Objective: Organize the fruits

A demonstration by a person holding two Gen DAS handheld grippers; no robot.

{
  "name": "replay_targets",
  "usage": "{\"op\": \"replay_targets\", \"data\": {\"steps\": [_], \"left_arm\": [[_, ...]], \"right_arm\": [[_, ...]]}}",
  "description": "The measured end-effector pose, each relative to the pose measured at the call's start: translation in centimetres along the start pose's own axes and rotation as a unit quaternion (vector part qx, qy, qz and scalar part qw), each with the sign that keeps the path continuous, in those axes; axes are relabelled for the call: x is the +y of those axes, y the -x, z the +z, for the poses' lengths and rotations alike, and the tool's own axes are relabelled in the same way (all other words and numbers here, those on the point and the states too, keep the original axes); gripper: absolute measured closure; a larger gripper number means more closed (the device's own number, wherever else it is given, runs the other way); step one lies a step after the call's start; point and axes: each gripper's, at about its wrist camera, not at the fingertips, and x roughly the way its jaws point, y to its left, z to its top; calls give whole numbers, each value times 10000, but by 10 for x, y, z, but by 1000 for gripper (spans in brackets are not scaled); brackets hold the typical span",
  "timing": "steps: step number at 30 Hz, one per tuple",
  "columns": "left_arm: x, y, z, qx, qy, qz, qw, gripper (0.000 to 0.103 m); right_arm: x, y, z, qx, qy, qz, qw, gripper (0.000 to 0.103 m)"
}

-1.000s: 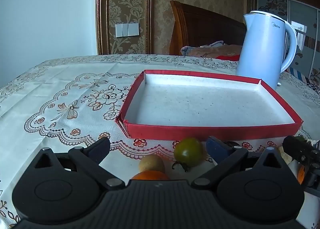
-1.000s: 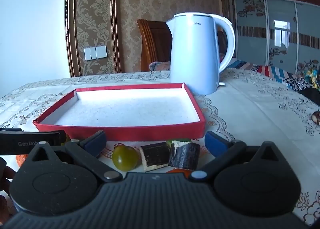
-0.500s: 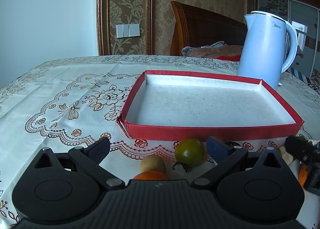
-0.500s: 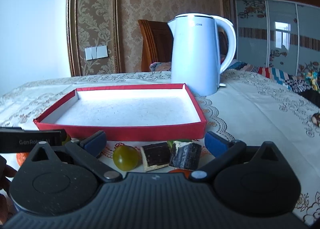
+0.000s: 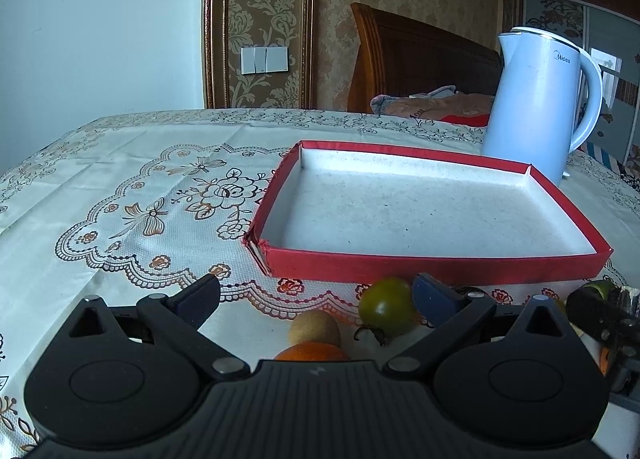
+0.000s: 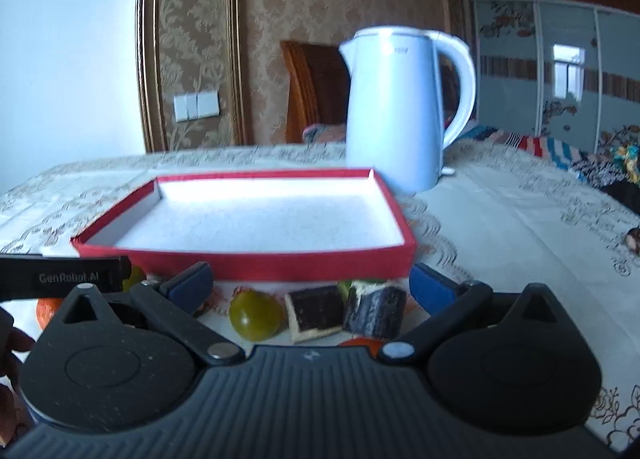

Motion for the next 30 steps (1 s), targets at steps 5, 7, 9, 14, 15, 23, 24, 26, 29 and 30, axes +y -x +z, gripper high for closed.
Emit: {"op": "replay_targets", "data": {"steps": [5, 7, 9, 14, 15, 23, 24, 26, 29, 30], "left_arm": [[0, 1, 0, -14, -40, -7, 10000, 0], [0, 2, 0, -33, -27, -21, 10000, 0], [1, 3, 0, -43, -4, -27, 10000, 0], [3, 2, 1, 52, 44, -51, 10000, 0], [4, 2, 1, 56, 33, -46, 10000, 0], [24, 15, -3, 68, 137, 120, 9998, 0], [22, 17, -4, 85, 39, 125, 9999, 0], [16, 24, -7, 116, -119, 160, 9997, 0], [9, 36, -13, 159, -281, 98, 9994, 0], [8, 40, -15, 189, -290, 58, 9994, 0]], "right_arm": [[-2, 2, -2, -40, -45, 39, 10000, 0], [-3, 2, -2, -11, -86, 67, 9999, 0], [-5, 1, -2, 0, -131, 95, 9999, 0], [-8, 1, -2, -16, -216, 137, 9997, 0], [-10, 1, -2, -17, -266, 145, 9995, 0], [-24, -5, -2, 148, -707, 211, 9972, 0], [-24, -5, -2, 155, -706, 203, 9972, 0], [-24, -6, -2, 182, -698, 178, 9972, 0], [-28, -2, -3, 70, -812, 136, 9966, 0], [-30, -2, -2, 74, -857, 152, 9962, 0]]}}
